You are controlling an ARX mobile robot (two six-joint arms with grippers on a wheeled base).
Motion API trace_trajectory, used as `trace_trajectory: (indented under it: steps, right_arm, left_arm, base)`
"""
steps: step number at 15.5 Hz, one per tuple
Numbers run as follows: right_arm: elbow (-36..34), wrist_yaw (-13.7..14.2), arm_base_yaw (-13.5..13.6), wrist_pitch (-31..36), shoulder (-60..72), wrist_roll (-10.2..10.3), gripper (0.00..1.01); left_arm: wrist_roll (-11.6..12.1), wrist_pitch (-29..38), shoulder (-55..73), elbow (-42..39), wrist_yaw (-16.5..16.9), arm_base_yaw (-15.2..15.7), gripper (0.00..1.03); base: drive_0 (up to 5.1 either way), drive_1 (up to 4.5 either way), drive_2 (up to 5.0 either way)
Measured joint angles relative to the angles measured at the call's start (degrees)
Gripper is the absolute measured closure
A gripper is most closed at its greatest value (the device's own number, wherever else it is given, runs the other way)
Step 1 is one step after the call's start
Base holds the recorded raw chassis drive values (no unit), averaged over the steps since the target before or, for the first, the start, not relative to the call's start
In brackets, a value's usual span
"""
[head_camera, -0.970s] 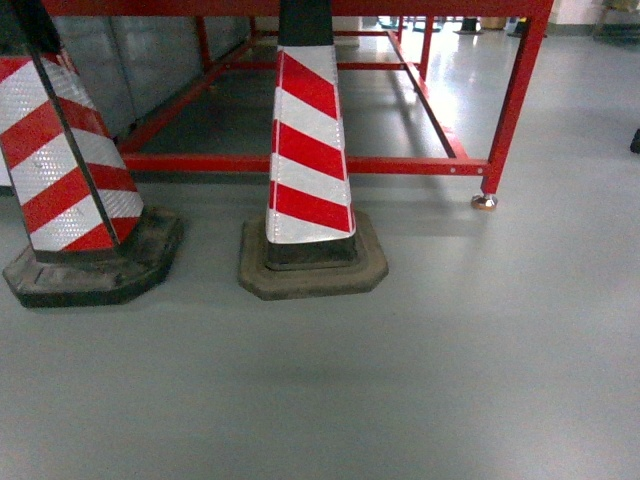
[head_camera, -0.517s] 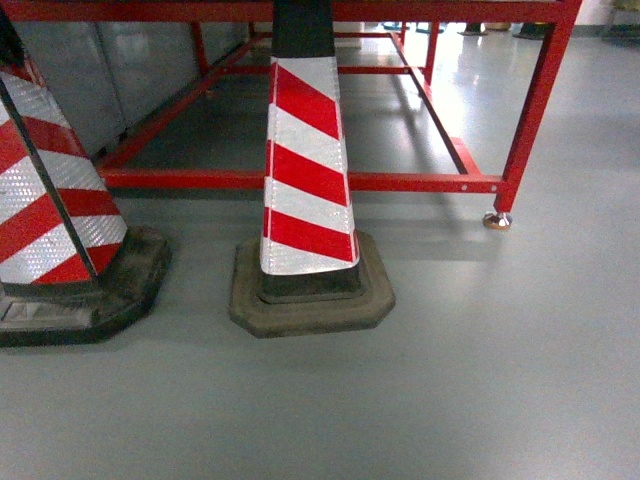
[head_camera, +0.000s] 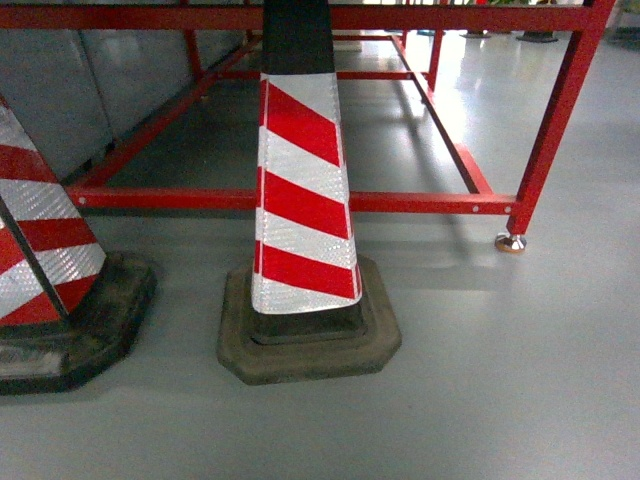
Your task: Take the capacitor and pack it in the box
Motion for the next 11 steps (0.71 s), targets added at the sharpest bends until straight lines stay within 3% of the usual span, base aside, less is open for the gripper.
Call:
trace_trajectory:
  steps: [3,11]
  right_arm:
    - [0.02,0.02,0.0,-0.17,0.02,0.0,0.03]
    - [0.02,0.0,0.0,-0.07,0.0,0.0,0.03]
  left_arm:
    - [0.0,-0.04,0.0,0.0,0.02,0.0,0.59]
    - [0.0,0.0,0.0,0.0,0.02,0.0,0.59]
  base:
    - [0.0,3.2,-3.2]
    - [0.0,0.0,0.0]
